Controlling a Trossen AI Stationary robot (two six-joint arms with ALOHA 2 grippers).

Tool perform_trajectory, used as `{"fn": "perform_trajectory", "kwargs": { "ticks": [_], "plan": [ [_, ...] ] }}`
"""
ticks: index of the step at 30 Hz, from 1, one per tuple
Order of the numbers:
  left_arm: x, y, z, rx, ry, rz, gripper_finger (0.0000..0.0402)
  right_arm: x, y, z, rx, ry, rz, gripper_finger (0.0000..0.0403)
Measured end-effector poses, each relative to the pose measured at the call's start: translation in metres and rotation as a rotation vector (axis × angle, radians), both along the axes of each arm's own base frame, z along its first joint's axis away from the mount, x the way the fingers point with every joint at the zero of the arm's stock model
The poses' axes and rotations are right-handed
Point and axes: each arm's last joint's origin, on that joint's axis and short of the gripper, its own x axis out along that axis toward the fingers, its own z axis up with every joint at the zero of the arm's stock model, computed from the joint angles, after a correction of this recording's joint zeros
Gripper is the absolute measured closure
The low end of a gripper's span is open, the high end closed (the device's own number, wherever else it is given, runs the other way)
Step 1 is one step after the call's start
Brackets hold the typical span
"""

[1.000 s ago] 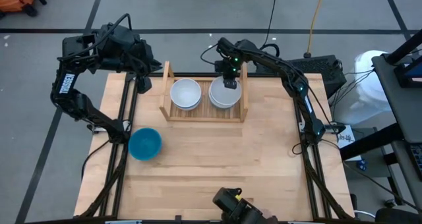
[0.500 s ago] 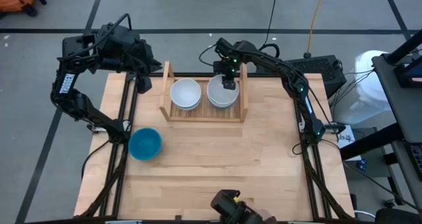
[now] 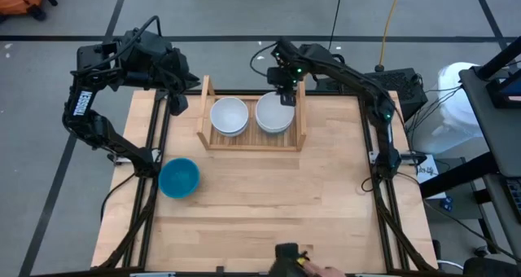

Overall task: Place and stack bowls onto a shelf
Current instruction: Stack the blue bowl on the blue bowl on the shelf

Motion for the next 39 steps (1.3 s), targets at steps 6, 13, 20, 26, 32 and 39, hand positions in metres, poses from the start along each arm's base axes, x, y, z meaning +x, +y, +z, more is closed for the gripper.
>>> {"fn": "perform_trajectory", "kwargs": {
  "ticks": [6, 13, 20, 26, 32, 39],
  "plan": [
    [-0.001, 0.0, 0.0, 0.004, -0.002, 0.009, 0.0344, -0.03, 0.035, 0.068, -0.1, -0.148, 0.028, 0.028],
    [-0.011, -0.003, -0.001, 0.035, 0.013, 0.014, 0.0344, -0.087, 0.081, 0.143, -0.181, -0.365, -0.012, 0.028],
    [-0.042, -0.014, -0.01, 0.061, 0.042, 0.009, 0.0383, -0.134, 0.113, 0.182, -0.191, -0.515, -0.068, 0.028],
    [-0.06, -0.021, -0.02, 0.006, 0.028, 0.065, 0.0388, -0.156, 0.127, 0.196, -0.194, -0.58, -0.092, 0.028],
    [-0.057, -0.018, -0.039, -0.05, 0.078, 0.166, 0.037, -0.163, 0.13, 0.2, -0.203, -0.599, -0.091, 0.028],
    [-0.037, -0.01, -0.078, -0.112, 0.241, 0.177, 0.0334, -0.162, 0.13, 0.2, -0.202, -0.597, -0.091, 0.028]
  ]
}}
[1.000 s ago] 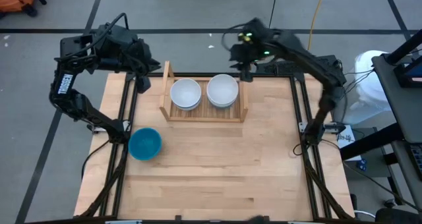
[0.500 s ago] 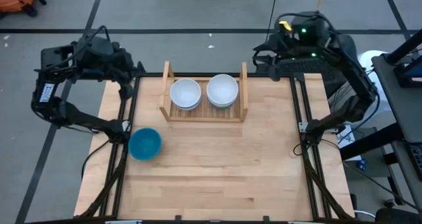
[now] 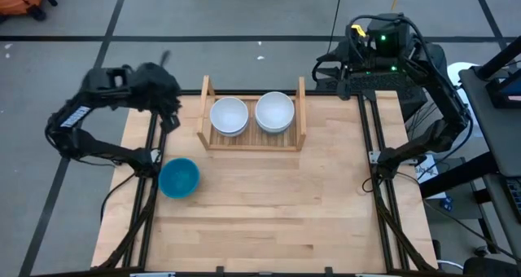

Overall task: Place and stack bowls onto a shelf
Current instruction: Stack the blue bowl on the blue bowl on the shelf

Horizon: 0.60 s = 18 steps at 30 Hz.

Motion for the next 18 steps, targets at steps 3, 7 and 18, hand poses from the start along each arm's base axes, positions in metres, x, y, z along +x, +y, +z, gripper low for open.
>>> {"fn": "perform_trajectory", "kwargs": {
  "ticks": [3, 7, 18],
  "plan": [
    [0.008, 0.001, -0.021, -0.07, 0.066, -0.019, 0.0328, 0.0, 0.0, 0.0, 0.0, 0.0, 0.0, 0.028],
    [0.008, -0.002, -0.048, -0.17, 0.14, -0.079, 0.0328, -0.004, 0.003, 0.002, -0.006, -0.01, 0.0, 0.028],
    [-0.011, -0.015, -0.114, -0.282, 0.318, -0.103, 0.0327, -0.013, 0.008, 0.006, -0.014, -0.023, 0.0, 0.028]
  ]
}}
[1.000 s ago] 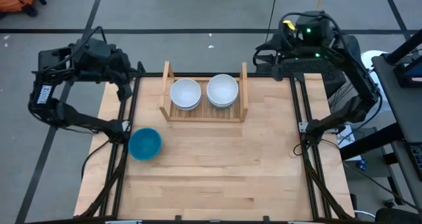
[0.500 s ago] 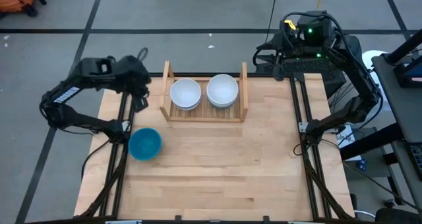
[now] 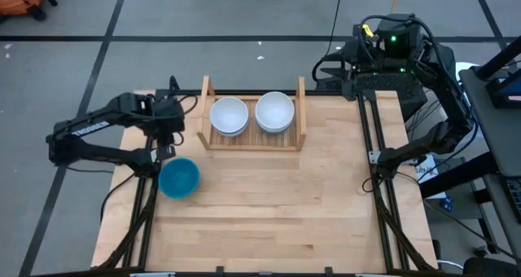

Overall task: Place and stack bowls onto a shelf
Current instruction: Stack the blue bowl on the blue bowl on the shelf

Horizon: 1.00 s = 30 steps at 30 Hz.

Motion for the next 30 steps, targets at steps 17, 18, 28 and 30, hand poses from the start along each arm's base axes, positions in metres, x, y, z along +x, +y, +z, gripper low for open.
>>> {"fn": "perform_trajectory", "kwargs": {
  "ticks": [17, 18, 28, 30],
  "plan": [
    [-0.013, -0.01, -0.069, -0.193, 0.1, 0.06, 0.0328, -0.001, 0.001, 0.0, -0.028, 0.011, 0.014, 0.028],
    [-0.012, -0.009, -0.074, -0.201, 0.089, 0.061, 0.0328, -0.001, 0.001, 0.0, -0.028, 0.011, 0.014, 0.028],
    [-0.005, -0.007, -0.102, -0.195, 0.053, 0.08, 0.0328, -0.001, 0.001, 0.0, -0.05, 0.019, 0.025, 0.028],
    [-0.006, -0.007, -0.107, -0.198, 0.066, 0.077, 0.0328, -0.001, 0.001, 0.0, -0.051, 0.019, 0.026, 0.028]
  ]
}}
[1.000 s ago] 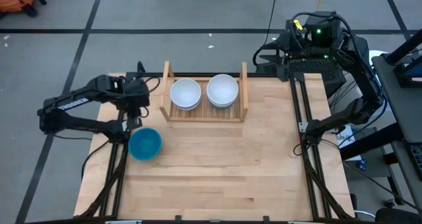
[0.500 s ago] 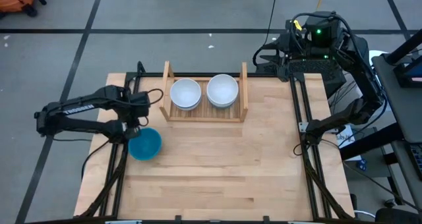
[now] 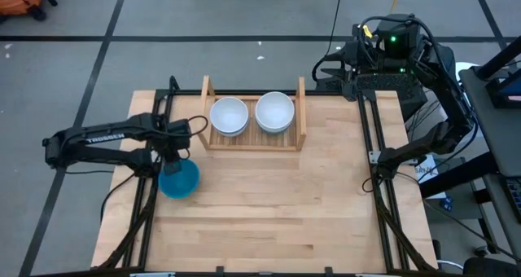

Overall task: Place and stack bowls onto a shelf
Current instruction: Stack the blue bowl on the blue bowl on the shelf

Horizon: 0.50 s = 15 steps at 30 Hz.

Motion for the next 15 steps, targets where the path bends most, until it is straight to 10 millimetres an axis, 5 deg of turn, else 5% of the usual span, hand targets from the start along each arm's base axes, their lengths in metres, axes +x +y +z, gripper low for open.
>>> {"fn": "perform_trajectory", "kwargs": {
  "ticks": [15],
  "plan": [
    [-0.001, 0.0, -0.016, -0.009, 0.04, 0.054, 0.0328, 0.0, 0.0, 0.0, 0.0, 0.0, 0.0, 0.028]
  ]
}}
